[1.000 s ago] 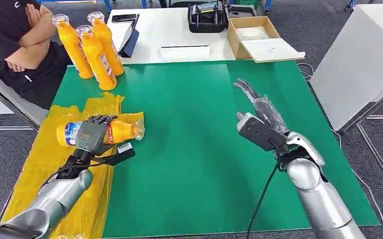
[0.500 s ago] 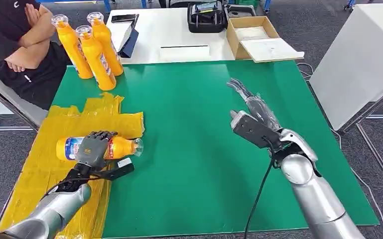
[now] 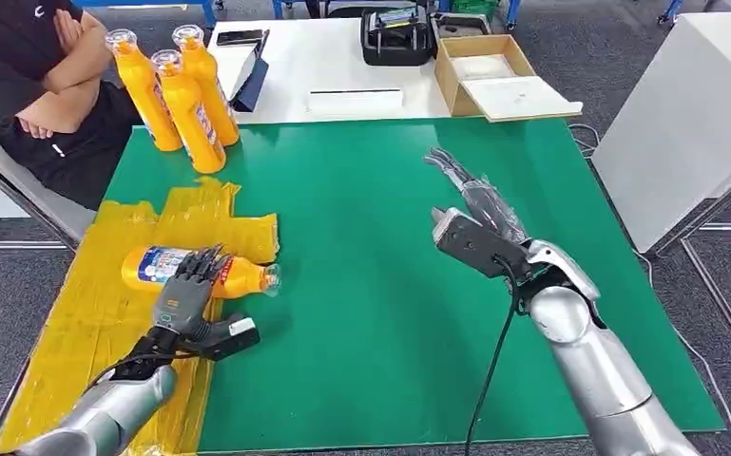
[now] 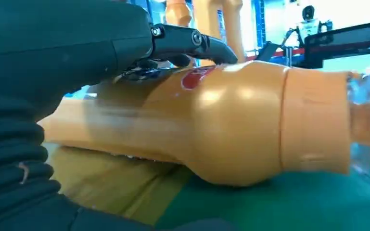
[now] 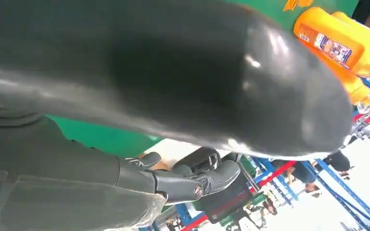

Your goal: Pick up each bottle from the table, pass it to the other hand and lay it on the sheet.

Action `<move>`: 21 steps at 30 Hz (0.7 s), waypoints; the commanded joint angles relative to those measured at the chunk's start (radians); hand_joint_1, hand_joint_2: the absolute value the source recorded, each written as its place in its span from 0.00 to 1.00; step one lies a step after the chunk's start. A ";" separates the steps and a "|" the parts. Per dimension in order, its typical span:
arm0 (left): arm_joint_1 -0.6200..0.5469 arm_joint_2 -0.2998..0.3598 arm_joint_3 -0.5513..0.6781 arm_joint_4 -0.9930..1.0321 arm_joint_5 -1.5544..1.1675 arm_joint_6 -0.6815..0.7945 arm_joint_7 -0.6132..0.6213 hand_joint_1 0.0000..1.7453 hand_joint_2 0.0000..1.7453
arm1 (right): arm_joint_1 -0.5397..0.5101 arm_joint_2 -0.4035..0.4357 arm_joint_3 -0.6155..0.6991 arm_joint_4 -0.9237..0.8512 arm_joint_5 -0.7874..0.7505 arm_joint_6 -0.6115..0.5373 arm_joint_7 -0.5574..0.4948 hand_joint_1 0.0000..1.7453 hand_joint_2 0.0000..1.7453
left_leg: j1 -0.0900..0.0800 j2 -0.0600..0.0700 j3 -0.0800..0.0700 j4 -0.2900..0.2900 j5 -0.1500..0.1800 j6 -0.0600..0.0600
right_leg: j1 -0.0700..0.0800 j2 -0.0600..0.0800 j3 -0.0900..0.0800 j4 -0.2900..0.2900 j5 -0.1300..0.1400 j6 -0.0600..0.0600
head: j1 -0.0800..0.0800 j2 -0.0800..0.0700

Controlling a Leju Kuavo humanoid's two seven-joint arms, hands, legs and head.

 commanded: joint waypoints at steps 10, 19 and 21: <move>0.146 0.046 0.207 -0.784 0.919 -0.539 -0.130 0.00 0.00 | 0.050 0.127 -0.094 0.121 -0.045 -0.111 -0.076 0.00 0.00 | 0.002 -0.002 0.000 0.002 -0.001 -0.003 | 0.002 -0.004 0.000 0.001 -0.002 0.000 | 0.000 0.000; 0.157 0.033 0.192 -0.829 0.980 -0.542 -0.152 0.00 0.00 | 0.052 0.143 -0.090 0.138 -0.011 -0.197 -0.109 0.00 0.00 | 0.001 0.001 -0.001 0.000 0.000 -0.003 | 0.001 0.000 -0.001 0.000 0.000 0.000 | 0.000 0.000; 0.118 0.001 0.172 -0.850 0.992 -0.546 -0.168 0.00 0.00 | 0.072 0.166 -0.093 0.128 0.033 -0.299 -0.178 0.00 0.00 | 0.002 0.001 -0.001 0.000 0.000 -0.003 | 0.002 -0.002 -0.001 0.000 -0.001 0.000 | 0.000 0.000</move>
